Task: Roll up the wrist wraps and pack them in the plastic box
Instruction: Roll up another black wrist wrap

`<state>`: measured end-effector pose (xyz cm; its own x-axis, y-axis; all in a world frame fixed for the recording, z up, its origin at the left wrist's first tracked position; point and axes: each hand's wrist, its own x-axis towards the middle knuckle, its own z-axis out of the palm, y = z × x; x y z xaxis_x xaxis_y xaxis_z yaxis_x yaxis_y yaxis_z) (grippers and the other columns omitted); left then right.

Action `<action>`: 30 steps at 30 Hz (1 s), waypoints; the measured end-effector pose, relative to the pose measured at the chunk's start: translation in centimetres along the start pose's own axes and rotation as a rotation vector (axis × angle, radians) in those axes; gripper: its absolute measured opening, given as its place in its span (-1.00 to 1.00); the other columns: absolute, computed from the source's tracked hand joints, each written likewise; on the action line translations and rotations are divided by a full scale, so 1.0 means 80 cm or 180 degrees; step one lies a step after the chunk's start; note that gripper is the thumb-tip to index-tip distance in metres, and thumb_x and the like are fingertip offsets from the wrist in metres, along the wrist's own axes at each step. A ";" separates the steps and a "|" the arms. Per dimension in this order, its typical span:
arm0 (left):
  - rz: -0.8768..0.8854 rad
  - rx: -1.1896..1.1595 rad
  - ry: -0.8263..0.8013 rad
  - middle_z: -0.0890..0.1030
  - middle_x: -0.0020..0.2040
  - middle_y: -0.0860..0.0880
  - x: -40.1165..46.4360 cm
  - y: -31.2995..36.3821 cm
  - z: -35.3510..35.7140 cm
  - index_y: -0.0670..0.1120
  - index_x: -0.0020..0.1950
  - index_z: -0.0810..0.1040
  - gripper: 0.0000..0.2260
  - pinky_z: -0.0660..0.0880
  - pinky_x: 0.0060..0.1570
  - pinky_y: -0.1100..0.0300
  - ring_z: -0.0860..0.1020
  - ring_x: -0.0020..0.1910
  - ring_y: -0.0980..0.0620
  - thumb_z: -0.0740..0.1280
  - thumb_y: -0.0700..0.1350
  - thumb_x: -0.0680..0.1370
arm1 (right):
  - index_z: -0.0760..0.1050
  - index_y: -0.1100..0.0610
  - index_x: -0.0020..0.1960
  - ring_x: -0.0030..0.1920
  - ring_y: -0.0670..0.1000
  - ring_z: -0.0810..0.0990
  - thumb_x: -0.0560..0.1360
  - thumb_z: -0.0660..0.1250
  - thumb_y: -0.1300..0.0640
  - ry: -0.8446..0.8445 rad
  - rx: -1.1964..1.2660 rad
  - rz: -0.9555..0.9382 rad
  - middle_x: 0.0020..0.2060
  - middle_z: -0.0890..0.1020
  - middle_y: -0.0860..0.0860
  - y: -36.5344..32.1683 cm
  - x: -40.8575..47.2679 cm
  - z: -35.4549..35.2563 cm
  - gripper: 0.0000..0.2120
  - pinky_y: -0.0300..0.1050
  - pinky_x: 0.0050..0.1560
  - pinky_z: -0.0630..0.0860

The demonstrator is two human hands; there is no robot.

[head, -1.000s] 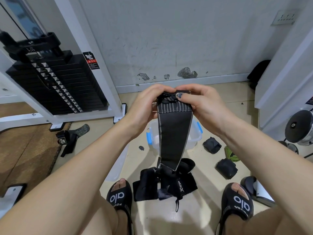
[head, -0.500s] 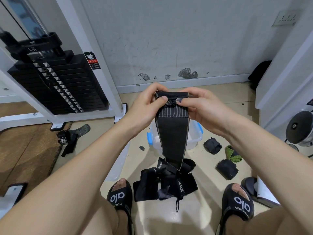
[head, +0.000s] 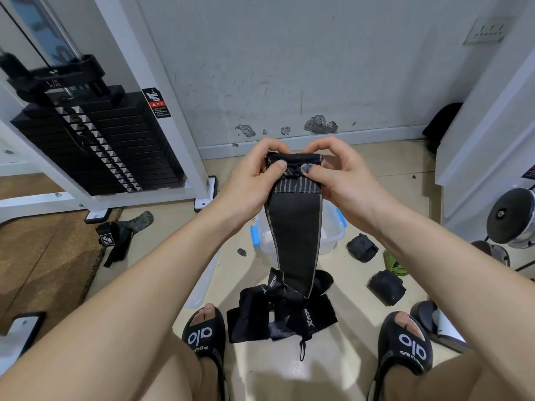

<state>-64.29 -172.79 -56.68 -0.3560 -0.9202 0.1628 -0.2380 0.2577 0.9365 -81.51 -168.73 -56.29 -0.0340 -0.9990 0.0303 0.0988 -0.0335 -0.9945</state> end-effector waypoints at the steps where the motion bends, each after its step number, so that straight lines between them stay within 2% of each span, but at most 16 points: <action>1: 0.0031 0.0015 -0.0020 0.49 -0.22 0.11 0.000 -0.001 0.001 0.12 0.06 0.54 -0.83 0.35 -0.11 0.04 0.42 -0.17 0.05 0.24 -0.15 0.68 | 0.53 0.01 -0.04 -0.23 0.07 0.45 0.57 0.29 0.42 -0.0006 -0.0046 -0.0042 -0.16 0.46 0.17 0.001 0.000 0.000 -0.70 -0.15 -0.27 0.43; 3: 0.0049 0.0119 -0.0029 0.48 -0.21 0.18 -0.001 0.000 0.001 0.07 0.06 0.52 -0.82 0.35 -0.12 0.10 0.40 -0.17 0.09 0.22 -0.21 0.69 | 0.49 0.03 -0.08 -0.29 0.01 0.42 0.55 0.24 0.46 0.0026 -0.0082 -0.0078 -0.20 0.48 0.13 0.001 -0.001 0.001 -0.67 -0.19 -0.32 0.36; 5: 0.0055 0.0171 -0.0007 0.48 -0.22 0.22 -0.001 0.001 0.001 0.04 0.06 0.51 -0.82 0.36 -0.13 0.15 0.41 -0.18 0.11 0.22 -0.23 0.68 | 0.47 0.08 -0.09 -0.32 -0.03 0.45 0.53 0.20 0.52 0.0066 -0.0003 -0.0059 -0.20 0.51 0.07 0.000 -0.001 0.003 -0.66 -0.23 -0.33 0.38; 9: 0.0197 0.0121 0.0160 0.54 -0.10 0.07 -0.002 0.004 0.003 0.01 -0.03 0.51 -0.81 0.39 -0.07 0.11 0.45 -0.10 0.07 0.25 -0.28 0.65 | 0.48 0.13 -0.12 -0.31 -0.02 0.50 0.49 0.18 0.56 0.0087 0.0213 0.0092 -0.23 0.53 0.07 -0.004 0.000 0.004 -0.65 -0.22 -0.27 0.40; 12: 0.0161 -0.0028 0.0238 0.55 -0.13 0.04 -0.003 0.007 0.004 -0.03 -0.09 0.50 -0.78 0.39 -0.12 0.12 0.45 -0.14 0.06 0.26 -0.34 0.62 | 0.52 0.15 -0.14 -0.18 0.08 0.51 0.46 0.24 0.52 0.0066 0.0321 0.0223 -0.21 0.52 0.13 -0.007 0.001 0.002 -0.71 -0.15 -0.17 0.43; 14: 0.0137 -0.0066 0.0225 0.57 -0.16 0.11 -0.004 0.008 0.003 -0.03 -0.11 0.51 -0.76 0.41 -0.14 0.14 0.47 -0.17 0.08 0.26 -0.36 0.60 | 0.52 0.17 -0.15 -0.25 0.04 0.53 0.50 0.33 0.46 0.0013 0.0350 0.0212 -0.26 0.54 0.09 -0.008 0.001 0.002 -0.79 -0.18 -0.20 0.45; 16: 0.0083 -0.0114 0.0203 0.57 -0.18 0.10 -0.004 0.011 0.003 0.00 -0.13 0.54 -0.75 0.41 -0.13 0.12 0.48 -0.17 0.08 0.26 -0.34 0.59 | 0.51 0.17 -0.15 -0.29 0.00 0.53 0.52 0.38 0.42 0.0032 0.0332 0.0170 -0.29 0.53 0.07 -0.006 0.002 0.001 -0.81 -0.20 -0.23 0.45; 20: -0.0205 -0.0609 0.0049 0.58 -0.16 0.00 -0.001 0.016 -0.001 0.07 -0.24 0.58 -0.85 0.31 -0.07 0.02 0.45 -0.11 -0.02 0.27 -0.10 0.49 | 0.51 0.16 -0.06 -0.19 0.07 0.53 0.47 0.40 0.47 0.0082 0.0298 0.0030 -0.22 0.52 0.10 -0.003 0.003 -0.002 -0.76 -0.14 -0.14 0.49; 23: -0.0154 -0.0615 -0.0006 0.58 -0.16 0.06 -0.002 0.013 0.000 0.09 -0.11 0.55 -0.92 0.34 -0.10 0.05 0.47 -0.14 0.01 0.32 -0.03 0.58 | 0.56 0.13 0.08 -0.12 0.06 0.60 0.33 0.46 0.36 0.0037 0.0292 -0.0053 -0.15 0.61 0.06 -0.004 0.004 -0.004 -0.65 -0.12 -0.08 0.56; 24: -0.0152 -0.0634 -0.0032 0.57 -0.17 0.06 -0.002 0.010 0.000 0.09 0.00 0.53 -0.96 0.38 -0.11 0.07 0.49 -0.16 0.02 0.33 -0.06 0.62 | 0.58 0.13 0.06 -0.10 0.05 0.61 0.30 0.46 0.32 0.0055 0.0249 -0.0078 -0.13 0.62 0.04 -0.004 0.005 -0.004 -0.66 -0.11 -0.06 0.57; 26: -0.0213 -0.0643 -0.0139 0.57 -0.19 0.05 -0.001 0.008 -0.002 0.07 0.14 0.45 -0.89 0.46 -0.08 0.09 0.54 -0.17 0.04 0.32 -0.11 0.67 | 0.61 0.13 -0.01 -0.06 0.06 0.62 0.29 0.46 0.30 0.0076 0.0149 -0.0133 -0.10 0.64 0.02 -0.005 0.006 -0.007 -0.71 -0.08 -0.01 0.58; 28: -0.0167 -0.0423 -0.0314 0.58 -0.12 0.01 0.000 0.007 -0.007 0.07 0.15 0.48 -0.91 0.47 0.01 0.05 0.55 -0.09 0.05 0.32 -0.07 0.66 | 0.63 0.12 -0.04 -0.05 0.06 0.63 0.28 0.47 0.31 0.0097 0.0079 -0.0166 -0.09 0.65 0.00 -0.005 0.006 -0.010 -0.73 -0.05 0.03 0.58; 30: -0.0061 -0.0215 -0.0426 0.56 -0.09 -0.03 -0.001 0.009 -0.008 0.04 0.14 0.52 -0.91 0.47 -0.03 0.08 0.52 -0.08 0.04 0.32 -0.05 0.64 | 0.63 0.10 -0.06 -0.06 0.07 0.63 0.28 0.47 0.32 0.0120 0.0019 -0.0188 -0.08 0.65 0.01 -0.004 0.005 -0.011 -0.74 -0.03 0.04 0.58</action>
<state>-63.84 -172.74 -55.82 -0.4702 -0.8762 0.1059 -0.1862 0.2158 0.9585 -82.39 -169.09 -56.02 -0.0773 -0.9934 0.0851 0.1015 -0.0928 -0.9905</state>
